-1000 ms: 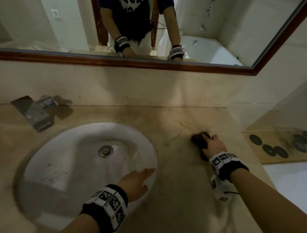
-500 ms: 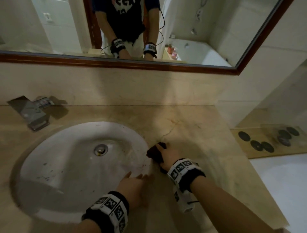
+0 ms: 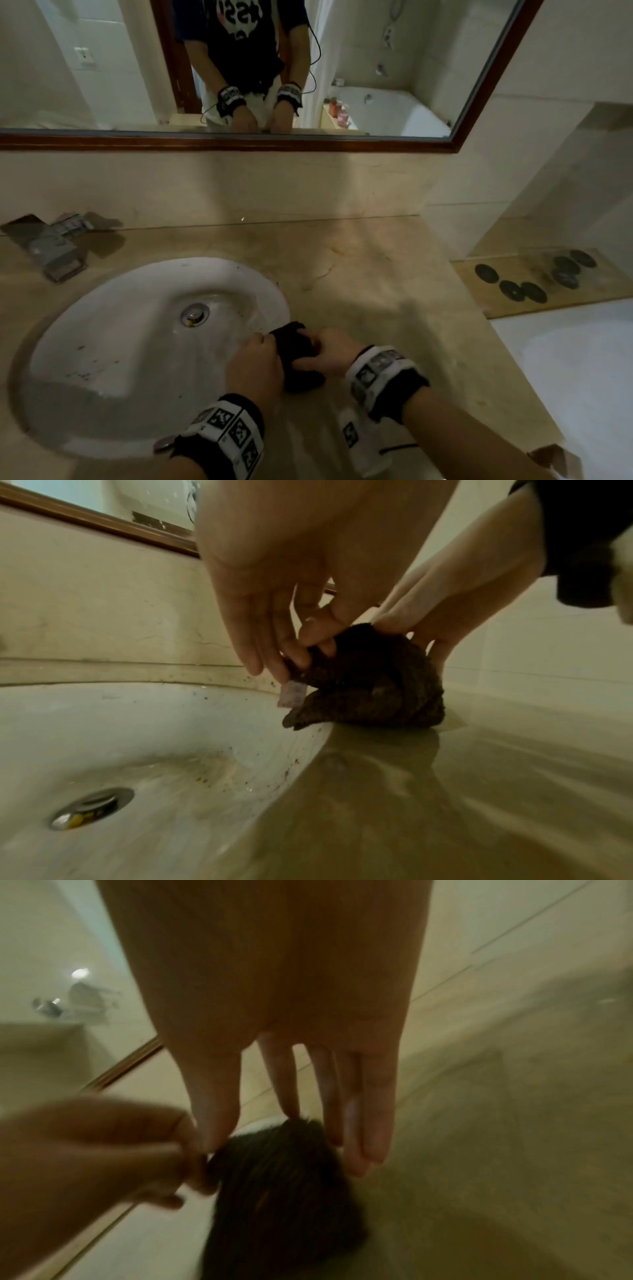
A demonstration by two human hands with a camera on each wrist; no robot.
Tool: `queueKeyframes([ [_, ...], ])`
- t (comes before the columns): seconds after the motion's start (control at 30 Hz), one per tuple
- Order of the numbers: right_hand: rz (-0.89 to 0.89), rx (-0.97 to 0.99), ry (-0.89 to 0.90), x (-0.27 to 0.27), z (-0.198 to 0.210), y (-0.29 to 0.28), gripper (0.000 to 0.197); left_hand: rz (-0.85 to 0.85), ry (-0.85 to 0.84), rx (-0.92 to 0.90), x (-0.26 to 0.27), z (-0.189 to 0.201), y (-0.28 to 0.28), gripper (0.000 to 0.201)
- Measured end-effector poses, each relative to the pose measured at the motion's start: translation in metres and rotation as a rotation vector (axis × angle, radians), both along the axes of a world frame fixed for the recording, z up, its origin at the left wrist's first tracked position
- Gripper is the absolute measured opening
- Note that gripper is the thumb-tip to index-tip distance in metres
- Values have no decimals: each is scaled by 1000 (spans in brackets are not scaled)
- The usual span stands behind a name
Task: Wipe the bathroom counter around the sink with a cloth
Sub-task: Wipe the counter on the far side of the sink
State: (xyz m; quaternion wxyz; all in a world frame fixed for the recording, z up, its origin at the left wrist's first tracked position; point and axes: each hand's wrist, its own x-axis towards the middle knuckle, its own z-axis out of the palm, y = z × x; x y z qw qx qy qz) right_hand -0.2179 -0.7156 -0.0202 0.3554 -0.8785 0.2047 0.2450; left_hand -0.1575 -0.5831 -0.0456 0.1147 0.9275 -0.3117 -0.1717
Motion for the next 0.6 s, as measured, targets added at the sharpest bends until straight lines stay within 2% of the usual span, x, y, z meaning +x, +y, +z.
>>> queueKeyframes([
  [0.07, -102, -31, -5, -17, 6, -31, 55, 42, -91, 7, -5, 6, -7, 26],
  [0.13, -143, -173, -9, -40, 7, -65, 56, 70, -162, -81, -10, 10, -16, 20],
  [0.2, -92, -336, 63, -68, -1, -98, 64, 96, -62, -143, -16, 8, -25, 22],
  [0.27, -51, -437, 139, -99, -15, -120, 72, 109, 23, -114, -21, 0, -33, 35],
  [0.37, -45, -455, 166, -133, -32, -134, 78, 121, 20, 67, -23, -10, -41, 61],
  [0.43, -28, -456, 148, -142, -38, -137, 78, 93, -39, 196, -29, -14, -43, 69],
  [0.53, 30, -461, 171, -142, -39, -139, 78, 119, -63, 221, -38, -25, -46, 73],
  [0.6, 58, -462, 195, -140, -38, -142, 78, 144, -12, 175, -41, -32, -49, 71],
])
